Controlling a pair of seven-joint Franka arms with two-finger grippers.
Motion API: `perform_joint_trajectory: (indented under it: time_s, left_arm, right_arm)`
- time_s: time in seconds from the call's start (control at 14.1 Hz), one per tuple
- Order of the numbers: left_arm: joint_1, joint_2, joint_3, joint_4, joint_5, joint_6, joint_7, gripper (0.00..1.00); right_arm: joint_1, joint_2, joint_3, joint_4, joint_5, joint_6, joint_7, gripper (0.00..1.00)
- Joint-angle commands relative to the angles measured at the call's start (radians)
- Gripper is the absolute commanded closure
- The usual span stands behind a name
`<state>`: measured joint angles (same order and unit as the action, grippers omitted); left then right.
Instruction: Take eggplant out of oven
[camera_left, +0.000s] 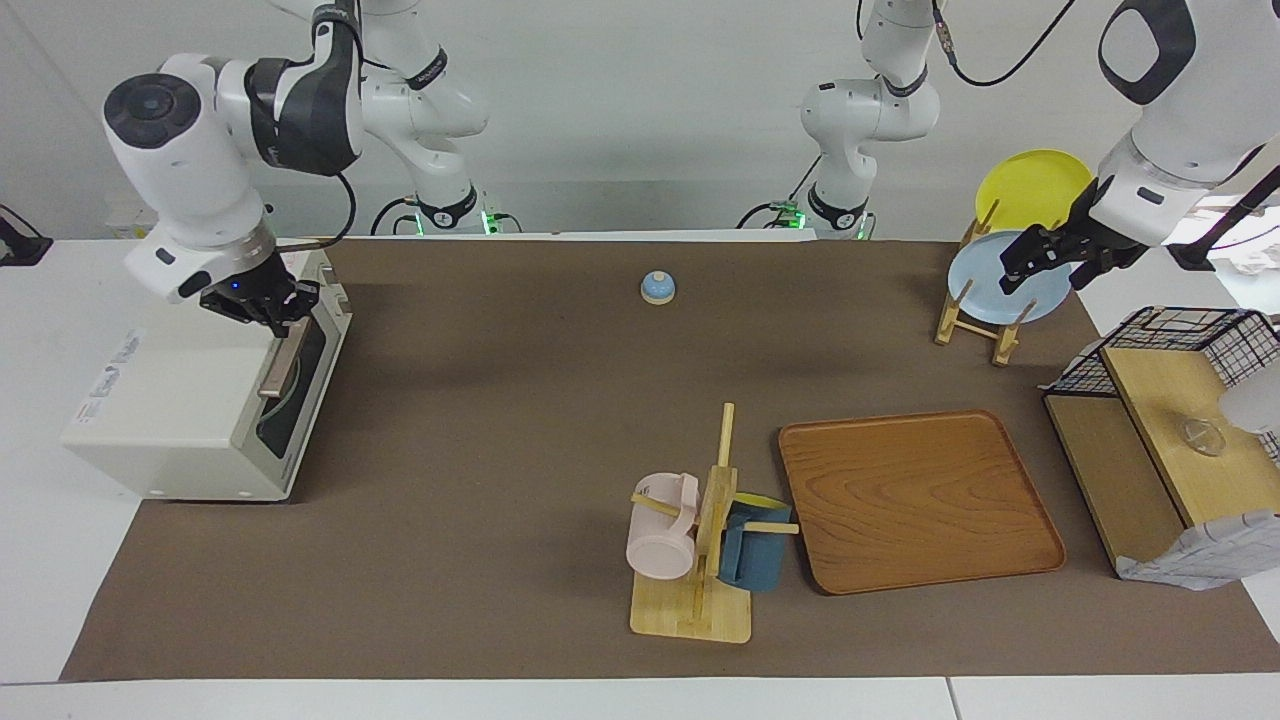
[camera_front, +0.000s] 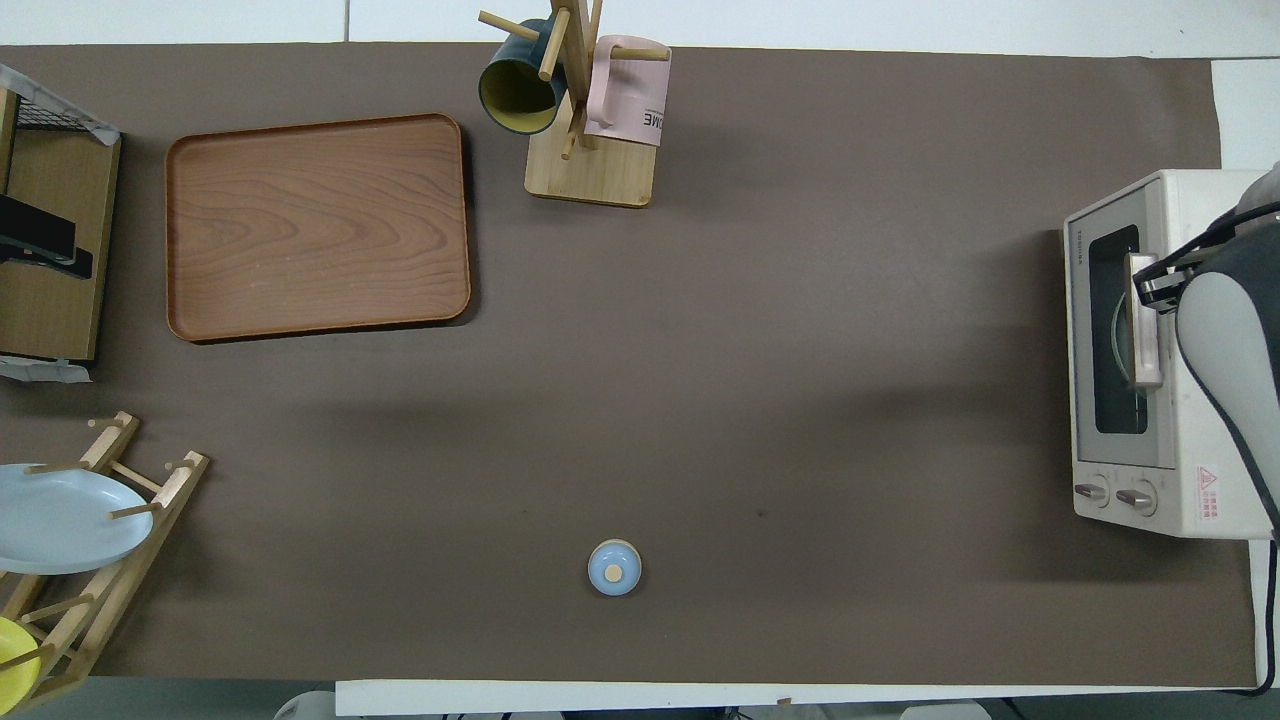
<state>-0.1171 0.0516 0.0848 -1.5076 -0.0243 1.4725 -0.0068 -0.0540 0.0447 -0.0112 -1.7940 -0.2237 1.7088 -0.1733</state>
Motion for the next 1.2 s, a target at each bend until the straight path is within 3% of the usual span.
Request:
perform_joint_trajectory:
  time_s: [0.0,0.21,0.71,1.13]
  left_arm:
    - [0.004,-0.015,0.0,-0.016,0.003,-0.014,-0.002,0.0]
    - [0.004,-0.015,0.0,-0.016,0.003,-0.012,-0.001,0.0]
    - [0.004,-0.015,0.0,-0.016,0.003,-0.012,-0.001,0.0]
    - [0.004,-0.015,0.0,-0.016,0.003,-0.012,-0.001,0.0]
  right_arm:
    - [-0.012,0.001,0.004,-0.053,-0.032,0.035,0.0,1.0]
    - [-0.013,0.004,0.004,-0.11,-0.036,0.083,-0.002,1.0]
    - [0.081,0.125,0.016,-0.113,-0.013,0.188,0.074,1.0]
    - [0.151,0.282,0.016,-0.114,0.049,0.359,0.201,1.0]
